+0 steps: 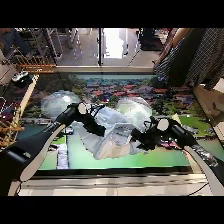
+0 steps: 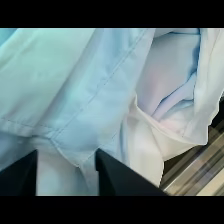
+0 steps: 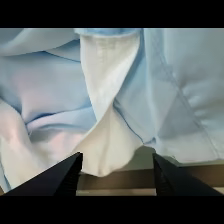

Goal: Fold the clothes and pants, and hang the long-sleeved shirts on hangers.

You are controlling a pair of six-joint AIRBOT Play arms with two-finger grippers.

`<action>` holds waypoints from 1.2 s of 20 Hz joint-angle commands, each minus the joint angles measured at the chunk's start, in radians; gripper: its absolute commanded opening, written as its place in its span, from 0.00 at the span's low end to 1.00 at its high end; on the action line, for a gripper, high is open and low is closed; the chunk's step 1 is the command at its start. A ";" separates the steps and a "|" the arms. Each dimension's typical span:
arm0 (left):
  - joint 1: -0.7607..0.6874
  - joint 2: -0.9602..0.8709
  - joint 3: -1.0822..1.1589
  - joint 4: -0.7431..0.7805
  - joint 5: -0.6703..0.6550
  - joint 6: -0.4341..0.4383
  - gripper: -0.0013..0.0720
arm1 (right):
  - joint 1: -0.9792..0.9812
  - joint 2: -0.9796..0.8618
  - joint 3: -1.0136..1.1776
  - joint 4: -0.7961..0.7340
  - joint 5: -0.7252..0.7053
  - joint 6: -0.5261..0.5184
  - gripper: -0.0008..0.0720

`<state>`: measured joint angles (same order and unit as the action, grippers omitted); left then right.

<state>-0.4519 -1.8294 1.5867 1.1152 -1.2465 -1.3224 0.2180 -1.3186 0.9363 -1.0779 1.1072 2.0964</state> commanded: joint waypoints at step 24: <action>-0.065 -0.100 0.095 -0.044 0.187 -0.138 0.67 | 0.064 -0.017 0.113 -0.127 -0.111 -0.074 0.03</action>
<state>-0.5106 -1.9083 1.6745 1.0267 -1.1126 -1.3804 0.2638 -1.3441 1.0454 -1.1950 1.0035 2.0720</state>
